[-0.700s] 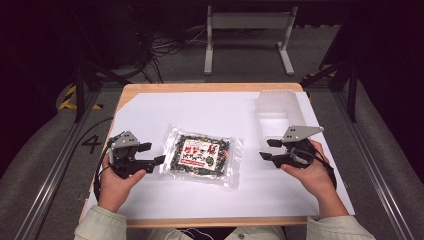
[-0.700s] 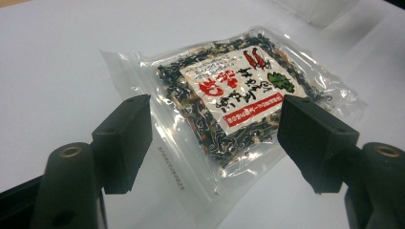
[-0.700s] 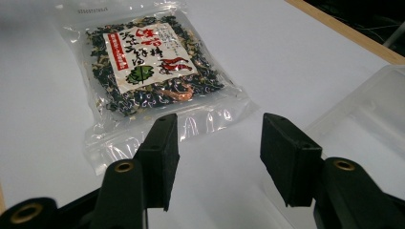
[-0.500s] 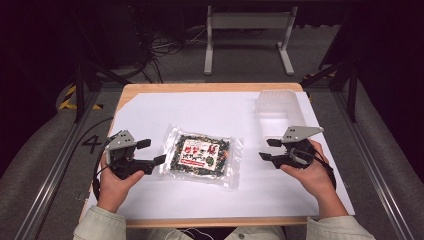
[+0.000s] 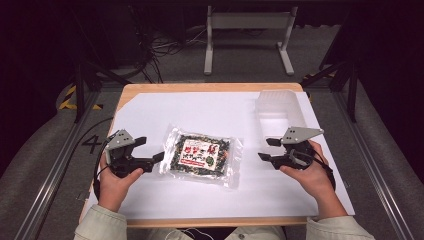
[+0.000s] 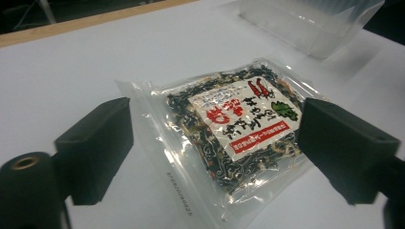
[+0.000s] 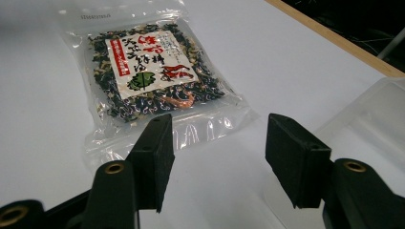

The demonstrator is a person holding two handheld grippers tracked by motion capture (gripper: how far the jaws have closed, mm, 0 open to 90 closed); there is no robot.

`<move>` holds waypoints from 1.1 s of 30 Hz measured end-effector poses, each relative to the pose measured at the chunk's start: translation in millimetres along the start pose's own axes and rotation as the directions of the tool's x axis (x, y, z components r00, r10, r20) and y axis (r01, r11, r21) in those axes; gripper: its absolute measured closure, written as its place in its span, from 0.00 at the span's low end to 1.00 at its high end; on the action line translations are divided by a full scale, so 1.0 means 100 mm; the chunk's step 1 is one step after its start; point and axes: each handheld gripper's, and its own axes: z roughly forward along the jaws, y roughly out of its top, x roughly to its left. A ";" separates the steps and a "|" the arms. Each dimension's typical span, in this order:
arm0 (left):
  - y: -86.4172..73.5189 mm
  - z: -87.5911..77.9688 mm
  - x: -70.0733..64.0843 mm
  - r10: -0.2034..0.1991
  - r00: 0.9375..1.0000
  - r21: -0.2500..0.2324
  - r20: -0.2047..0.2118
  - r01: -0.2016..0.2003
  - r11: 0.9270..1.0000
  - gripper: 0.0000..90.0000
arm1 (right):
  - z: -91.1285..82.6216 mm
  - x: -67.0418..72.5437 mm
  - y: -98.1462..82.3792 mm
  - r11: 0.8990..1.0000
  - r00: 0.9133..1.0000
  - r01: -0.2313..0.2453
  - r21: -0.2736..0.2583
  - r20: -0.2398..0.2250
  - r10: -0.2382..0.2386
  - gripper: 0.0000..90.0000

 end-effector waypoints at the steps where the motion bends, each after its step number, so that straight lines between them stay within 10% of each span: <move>1: -0.02 0.02 0.00 -0.005 1.000 -0.004 0.005 0.005 1.000 0.24 | 0.00 0.00 0.00 1.000 1.000 0.001 0.000 0.000 -0.001 0.48; 11: -0.22 0.23 0.13 -0.063 0.998 0.037 -0.012 0.063 0.997 0.39 | 0.03 0.01 -0.01 1.000 1.000 0.008 0.010 0.004 -0.008 0.48; 24: -0.41 0.39 0.25 -0.194 0.980 0.160 -0.042 0.198 0.967 0.40 | 0.08 0.02 -0.02 0.999 0.999 0.028 0.043 0.021 -0.028 0.46; 33: -0.45 0.53 0.19 -0.169 0.986 0.241 -0.018 0.168 0.956 0.31 | 0.09 0.02 -0.02 0.999 0.999 0.028 0.044 0.020 -0.029 0.46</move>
